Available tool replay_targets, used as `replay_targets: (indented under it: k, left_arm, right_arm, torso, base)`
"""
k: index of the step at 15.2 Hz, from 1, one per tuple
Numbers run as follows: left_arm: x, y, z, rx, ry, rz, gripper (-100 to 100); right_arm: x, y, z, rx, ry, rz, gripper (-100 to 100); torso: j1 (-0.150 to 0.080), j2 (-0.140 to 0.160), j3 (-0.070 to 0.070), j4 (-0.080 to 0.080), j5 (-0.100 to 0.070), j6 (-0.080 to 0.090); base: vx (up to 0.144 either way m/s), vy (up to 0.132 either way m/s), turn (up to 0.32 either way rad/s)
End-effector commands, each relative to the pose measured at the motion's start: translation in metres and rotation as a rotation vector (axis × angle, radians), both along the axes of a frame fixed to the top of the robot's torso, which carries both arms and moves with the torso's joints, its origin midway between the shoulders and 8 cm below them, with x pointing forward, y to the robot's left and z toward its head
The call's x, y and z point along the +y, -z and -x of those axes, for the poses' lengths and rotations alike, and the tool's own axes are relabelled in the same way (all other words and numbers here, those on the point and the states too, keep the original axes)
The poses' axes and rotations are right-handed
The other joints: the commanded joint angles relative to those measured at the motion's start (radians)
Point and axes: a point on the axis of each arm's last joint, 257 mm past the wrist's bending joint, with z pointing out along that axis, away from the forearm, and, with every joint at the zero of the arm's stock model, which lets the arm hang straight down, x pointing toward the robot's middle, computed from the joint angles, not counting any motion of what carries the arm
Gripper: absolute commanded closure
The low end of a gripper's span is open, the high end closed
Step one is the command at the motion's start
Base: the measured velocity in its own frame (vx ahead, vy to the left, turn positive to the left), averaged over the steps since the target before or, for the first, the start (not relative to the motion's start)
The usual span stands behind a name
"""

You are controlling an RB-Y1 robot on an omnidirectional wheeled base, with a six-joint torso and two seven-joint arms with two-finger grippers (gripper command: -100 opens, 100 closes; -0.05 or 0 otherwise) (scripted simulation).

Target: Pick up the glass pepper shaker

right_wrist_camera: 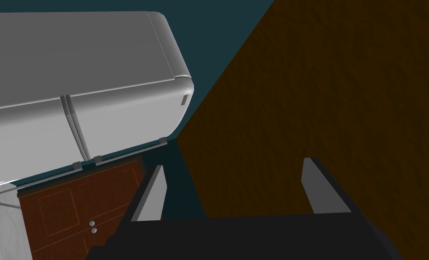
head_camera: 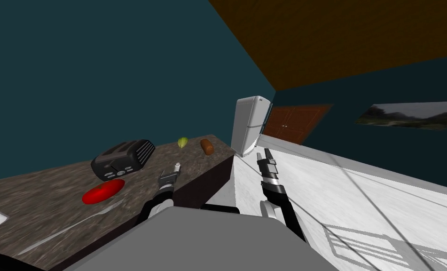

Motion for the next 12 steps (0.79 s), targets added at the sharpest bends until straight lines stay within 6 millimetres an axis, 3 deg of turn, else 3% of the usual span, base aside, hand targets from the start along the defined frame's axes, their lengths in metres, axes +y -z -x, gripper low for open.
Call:
replay_targets:
  k: [1,2,3,5,6,7,12]
  left_arm:
    - [0.014,-0.010,-0.001,-0.013,-0.012,-0.005,-100]
    - [0.007,-0.003,-0.001,-0.006,-0.005,-0.003,-100]
    - [-0.005,0.003,0.000,0.005,0.005,0.003,100]
    - [-0.018,0.011,0.001,0.016,0.016,0.008,100]
    - [-0.011,0.006,0.000,0.010,0.009,0.006,100]
    - [-0.005,0.002,-0.001,0.022,0.031,-0.034,-100]
    - [0.005,-0.005,-0.004,0.042,0.060,-0.090,-100]
  right_arm:
    - [0.000,0.000,0.000,0.000,0.000,0.000,0]
    - [0.000,0.000,0.000,0.000,0.000,0.000,0]
    - [0.000,0.000,0.000,0.000,0.000,0.000,0]
    - [0.000,0.000,0.000,0.000,0.000,0.000,0]
    - [0.000,0.000,0.000,0.000,0.000,0.000,0]
    - [0.000,0.000,0.000,0.000,0.000,0.000,0]
    - [0.000,0.000,0.000,0.000,0.000,0.000,0]
  torso:
    - [0.000,0.000,0.000,0.000,0.000,0.000]
    - [0.000,0.000,0.000,0.000,0.000,0.000]
    - [0.000,0.000,0.000,0.000,0.000,0.000]
    - [0.002,0.000,0.000,0.000,0.001,-0.001]
    - [0.003,0.000,0.000,0.000,0.001,-0.001]
    - [0.003,0.000,0.000,0.000,0.001,0.000]
    - [0.002,0.000,0.000,0.000,0.000,0.000]
  base:
    - [-0.003,-0.030,-0.067]
    - [-0.002,-0.017,-0.019]
    - [0.001,0.009,0.095]
    - [0.000,0.029,0.120]
    - [-0.001,0.019,0.032]
    - [0.000,0.000,0.000]
    - [0.000,0.000,0.000]
